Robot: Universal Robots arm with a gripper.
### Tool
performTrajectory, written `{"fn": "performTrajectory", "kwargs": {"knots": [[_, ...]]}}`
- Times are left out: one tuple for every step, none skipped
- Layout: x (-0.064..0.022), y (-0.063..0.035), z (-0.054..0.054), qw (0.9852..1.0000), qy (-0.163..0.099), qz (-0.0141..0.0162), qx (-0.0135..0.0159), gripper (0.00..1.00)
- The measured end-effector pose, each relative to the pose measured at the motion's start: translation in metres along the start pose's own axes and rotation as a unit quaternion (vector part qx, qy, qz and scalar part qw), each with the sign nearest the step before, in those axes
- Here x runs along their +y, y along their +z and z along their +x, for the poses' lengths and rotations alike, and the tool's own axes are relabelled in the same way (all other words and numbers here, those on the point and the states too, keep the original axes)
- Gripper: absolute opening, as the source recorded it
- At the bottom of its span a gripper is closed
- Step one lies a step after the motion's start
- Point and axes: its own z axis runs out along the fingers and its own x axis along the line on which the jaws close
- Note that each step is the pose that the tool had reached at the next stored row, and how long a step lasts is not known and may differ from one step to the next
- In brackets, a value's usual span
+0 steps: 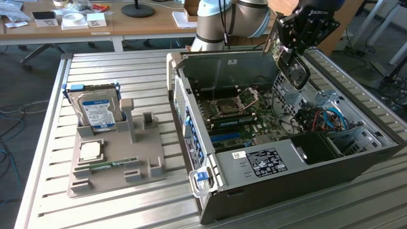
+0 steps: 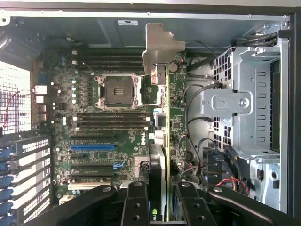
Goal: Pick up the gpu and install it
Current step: 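Pick up the gpu and move the gpu toward the slot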
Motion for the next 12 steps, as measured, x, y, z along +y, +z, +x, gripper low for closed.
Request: {"fn": "performTrajectory", "kwargs": {"knots": [[0.0, 0.0, -0.0002, 1.0, 0.0, 0.0, 0.0, 0.27], [0.0, 0.0, -0.0006, 1.0, 0.0, 0.0, 0.0, 0.27], [0.0001, 0.0001, -0.0012, 1.0, 0.0, 0.0, 0.0, 0.27], [0.0001, 0.0001, -0.0019, 1.0, 0.0, 0.0, 0.0, 0.27], [0.0001, 0.0001, -0.0028, 1.0, 0.0, 0.0, 0.0, 0.27], [0.0001, 0.0001, -0.0037, 1.0, 0.0, 0.0, 0.0, 0.27], [0.0001, 0.0002, -0.0047, 1.0, 0.0, 0.0, 0.0, 0.27], [0.0002, 0.0002, -0.0057, 1.0, 0.0, 0.0, 0.0, 0.27], [0.0002, 0.0002, -0.0069, 1.0, 0.0, 0.0, 0.0, 0.27], [0.0002, 0.0002, -0.0081, 1.0, 0.0, 0.0, 0.0, 0.27], [0.0002, 0.0003, -0.0091, 1.0, 0.0, 0.0, 0.0, 0.27], [0.0003, 0.0003, -0.01, 1.0, 0.0, 0.0, 0.0, 0.27]]}}
